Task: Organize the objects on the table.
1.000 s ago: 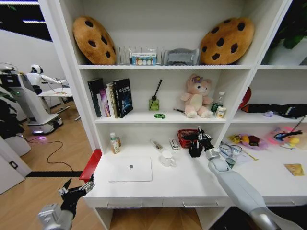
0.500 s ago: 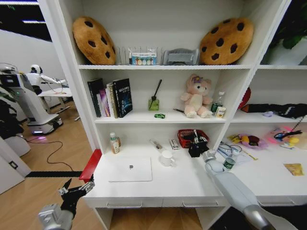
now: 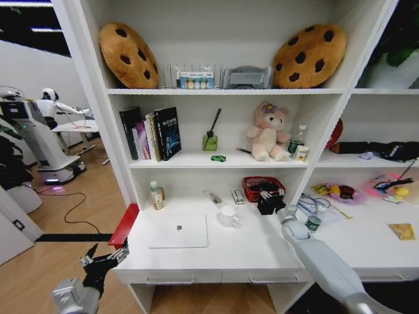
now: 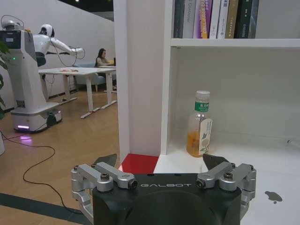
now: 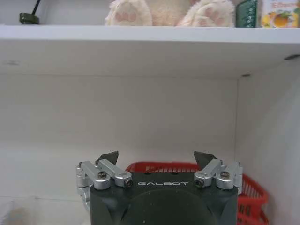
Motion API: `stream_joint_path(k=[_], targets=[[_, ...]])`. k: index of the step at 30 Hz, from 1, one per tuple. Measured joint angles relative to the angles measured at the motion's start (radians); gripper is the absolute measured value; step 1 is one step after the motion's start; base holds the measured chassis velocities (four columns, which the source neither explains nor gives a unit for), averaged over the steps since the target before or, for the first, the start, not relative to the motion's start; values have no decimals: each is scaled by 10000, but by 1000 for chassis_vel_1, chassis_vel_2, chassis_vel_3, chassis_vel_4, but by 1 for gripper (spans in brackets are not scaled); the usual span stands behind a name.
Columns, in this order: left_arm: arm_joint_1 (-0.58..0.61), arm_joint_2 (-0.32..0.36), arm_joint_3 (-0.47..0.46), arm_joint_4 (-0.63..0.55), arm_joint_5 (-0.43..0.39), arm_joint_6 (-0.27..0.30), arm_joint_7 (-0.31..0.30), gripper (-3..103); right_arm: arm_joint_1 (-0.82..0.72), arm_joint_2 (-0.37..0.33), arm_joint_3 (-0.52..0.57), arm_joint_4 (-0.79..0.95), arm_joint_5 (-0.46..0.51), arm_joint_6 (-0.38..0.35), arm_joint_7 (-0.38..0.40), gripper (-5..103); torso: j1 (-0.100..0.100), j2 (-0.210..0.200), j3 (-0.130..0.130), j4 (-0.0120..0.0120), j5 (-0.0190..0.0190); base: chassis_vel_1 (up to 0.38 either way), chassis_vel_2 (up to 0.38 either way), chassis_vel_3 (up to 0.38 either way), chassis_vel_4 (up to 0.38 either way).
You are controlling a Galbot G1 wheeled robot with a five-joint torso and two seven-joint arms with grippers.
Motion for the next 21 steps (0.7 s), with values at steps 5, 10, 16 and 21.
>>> stream_joint_path(k=[5, 10, 16, 21], targets=[[1, 0, -1, 0, 0, 0, -3, 100, -4358, -701, 3660, 5187, 1545, -4228, 990, 100, -2, 1, -1, -5, 8, 0, 0, 0, 0], [0, 0, 0, 0, 0, 0, -3, 100, -6907, 259, 5378, 6802, 1057, -4448, 979, 100, -3, 2, -3, 2, -7, 0, 0, 0, 0], [1, 0, 0, 0, 0, 0, -3, 100, -9896, 2378, 6627, 7777, -803, -3147, 477, 100, -4, 2, -3, 0, -4, 0, 0, 0, 0], [0, 1, 0, 0, 0, 0, -2, 100, -10594, 3183, 7065, 8085, -1345, -2317, 351, 100, -3, 0, -1, 3, -5, 0, 0, 0, 0]])
